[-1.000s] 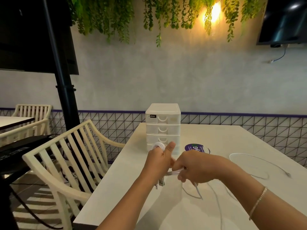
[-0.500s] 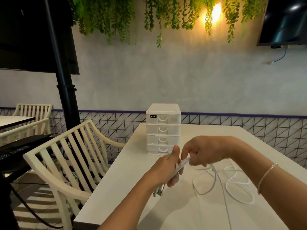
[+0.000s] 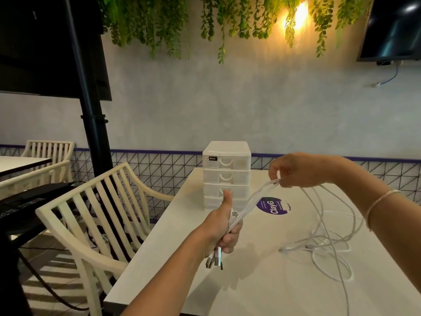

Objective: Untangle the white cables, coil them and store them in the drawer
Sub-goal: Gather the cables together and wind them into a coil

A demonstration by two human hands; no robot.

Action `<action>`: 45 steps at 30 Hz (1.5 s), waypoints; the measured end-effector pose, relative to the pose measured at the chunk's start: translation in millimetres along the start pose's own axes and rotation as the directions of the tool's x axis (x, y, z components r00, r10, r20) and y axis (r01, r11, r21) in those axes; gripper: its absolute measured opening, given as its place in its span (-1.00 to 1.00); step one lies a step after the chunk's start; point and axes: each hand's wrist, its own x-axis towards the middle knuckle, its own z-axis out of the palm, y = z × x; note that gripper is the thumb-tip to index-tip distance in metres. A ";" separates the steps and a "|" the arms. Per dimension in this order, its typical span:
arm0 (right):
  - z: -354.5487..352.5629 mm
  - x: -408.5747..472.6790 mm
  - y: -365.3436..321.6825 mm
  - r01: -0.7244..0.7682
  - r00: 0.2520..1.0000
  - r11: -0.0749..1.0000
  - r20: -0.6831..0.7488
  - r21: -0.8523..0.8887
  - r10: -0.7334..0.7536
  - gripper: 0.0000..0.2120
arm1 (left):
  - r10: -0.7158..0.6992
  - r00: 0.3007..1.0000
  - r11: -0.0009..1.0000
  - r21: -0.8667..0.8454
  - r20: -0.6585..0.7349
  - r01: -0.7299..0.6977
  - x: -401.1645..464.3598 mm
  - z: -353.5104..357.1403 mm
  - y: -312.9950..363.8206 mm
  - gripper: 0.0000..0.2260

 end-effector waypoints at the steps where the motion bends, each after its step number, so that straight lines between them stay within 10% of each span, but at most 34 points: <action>1: -0.7 -1.1 1.0 -0.022 1.000 0.999 0.014 -0.033 0.022 -0.81 | -0.008 1.000 1.000 -0.004 -0.023 0.008 1.1 -1.9 -1.3 -0.33; 8: 54.8 8.1 -39.8 0.021 0.992 0.922 -0.109 -0.387 -0.069 -0.53 | -0.049 0.996 0.998 -0.033 -0.081 0.046 8.2 3.6 -4.6 -0.33; 15: 90.5 7.6 -53.8 0.096 0.977 0.987 -0.203 0.130 -0.068 -0.60 | -0.034 0.982 0.999 -0.040 -0.185 0.027 7.7 -2.1 -0.7 -0.28; 34: 76.3 21.2 -54.9 0.229 0.938 0.971 -0.281 0.061 -0.204 -0.66 | -0.011 1.000 0.993 -0.120 0.008 0.011 8.7 -10.8 9.1 -0.15; 40: 95.7 26.9 -59.8 0.214 0.753 0.967 -0.607 -0.141 -0.255 -0.33 | 0.045 0.990 0.976 -0.219 0.137 -0.014 6.2 -7.4 9.4 -0.17; 45: 98.8 36.2 -55.1 0.262 0.676 0.965 -0.717 0.016 -0.172 -0.55 | 0.045 0.988 0.976 -0.215 0.150 -0.012 6.2 -3.7 14.5 -0.20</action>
